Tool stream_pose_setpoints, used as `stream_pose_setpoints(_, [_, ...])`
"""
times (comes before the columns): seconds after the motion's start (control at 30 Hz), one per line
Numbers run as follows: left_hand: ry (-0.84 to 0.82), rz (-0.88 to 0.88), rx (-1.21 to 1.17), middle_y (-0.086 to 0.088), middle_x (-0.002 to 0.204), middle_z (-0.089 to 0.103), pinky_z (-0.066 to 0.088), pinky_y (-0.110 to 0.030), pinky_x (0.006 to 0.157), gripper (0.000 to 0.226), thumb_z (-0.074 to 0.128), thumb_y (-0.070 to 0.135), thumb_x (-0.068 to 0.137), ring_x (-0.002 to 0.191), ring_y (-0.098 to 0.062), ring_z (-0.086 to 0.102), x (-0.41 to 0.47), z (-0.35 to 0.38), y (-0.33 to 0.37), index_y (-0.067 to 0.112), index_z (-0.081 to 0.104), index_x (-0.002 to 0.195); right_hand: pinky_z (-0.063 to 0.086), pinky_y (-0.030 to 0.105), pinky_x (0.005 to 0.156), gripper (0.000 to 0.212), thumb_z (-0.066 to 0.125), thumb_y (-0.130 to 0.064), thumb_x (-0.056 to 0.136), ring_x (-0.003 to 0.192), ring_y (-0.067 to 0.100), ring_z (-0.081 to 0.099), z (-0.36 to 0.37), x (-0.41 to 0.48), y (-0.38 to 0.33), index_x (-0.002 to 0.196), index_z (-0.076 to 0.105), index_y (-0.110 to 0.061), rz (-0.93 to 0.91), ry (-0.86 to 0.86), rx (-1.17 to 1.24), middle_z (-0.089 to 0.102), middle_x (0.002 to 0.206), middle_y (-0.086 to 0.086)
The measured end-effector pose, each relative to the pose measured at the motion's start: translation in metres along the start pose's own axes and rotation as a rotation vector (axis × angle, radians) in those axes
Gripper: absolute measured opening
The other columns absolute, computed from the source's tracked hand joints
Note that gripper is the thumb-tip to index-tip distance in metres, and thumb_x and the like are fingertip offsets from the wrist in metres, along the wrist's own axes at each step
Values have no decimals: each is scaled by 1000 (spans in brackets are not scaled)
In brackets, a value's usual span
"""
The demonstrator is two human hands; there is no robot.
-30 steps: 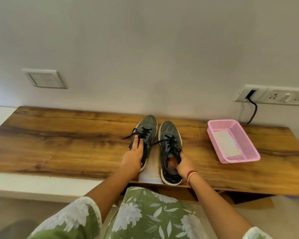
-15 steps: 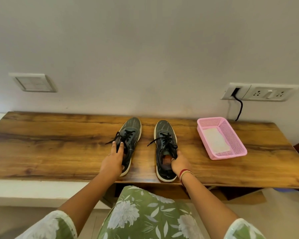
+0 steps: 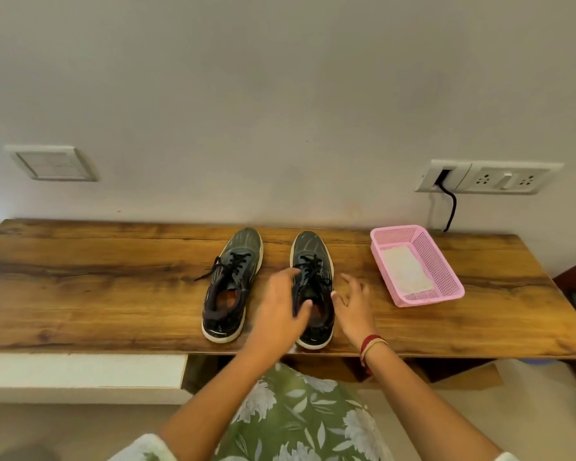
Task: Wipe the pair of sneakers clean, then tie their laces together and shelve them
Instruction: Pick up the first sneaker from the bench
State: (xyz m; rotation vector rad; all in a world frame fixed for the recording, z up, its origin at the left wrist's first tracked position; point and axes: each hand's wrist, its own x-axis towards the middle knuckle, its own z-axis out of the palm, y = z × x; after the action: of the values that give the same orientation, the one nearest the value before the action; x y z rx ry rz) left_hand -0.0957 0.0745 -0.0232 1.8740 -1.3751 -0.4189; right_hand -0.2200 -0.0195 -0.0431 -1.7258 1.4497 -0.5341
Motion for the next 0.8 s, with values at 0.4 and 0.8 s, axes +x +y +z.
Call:
stream_pose_setpoints(0.4, [-540, 26, 375, -13, 138, 44, 29, -41, 112, 56, 60, 33, 88, 135, -29, 32, 7, 55, -29, 10, 35, 133, 23, 21, 108, 74, 43, 15, 83, 137, 18, 29, 21, -29, 20, 147, 27, -20, 15, -256, -124, 29, 151, 6])
stream_pose_setpoints(0.8, [-578, -9, 325, -9, 152, 28, 14, -45, 119, 60, 53, 25, 95, 146, -24, 13, 5, 56, -31, 9, 25, 145, 36, 43, 106, 84, 47, -8, 90, 133, 26, 37, 28, -25, 12, 149, -8, -30, 43, -424, -659, -12, 157, 1])
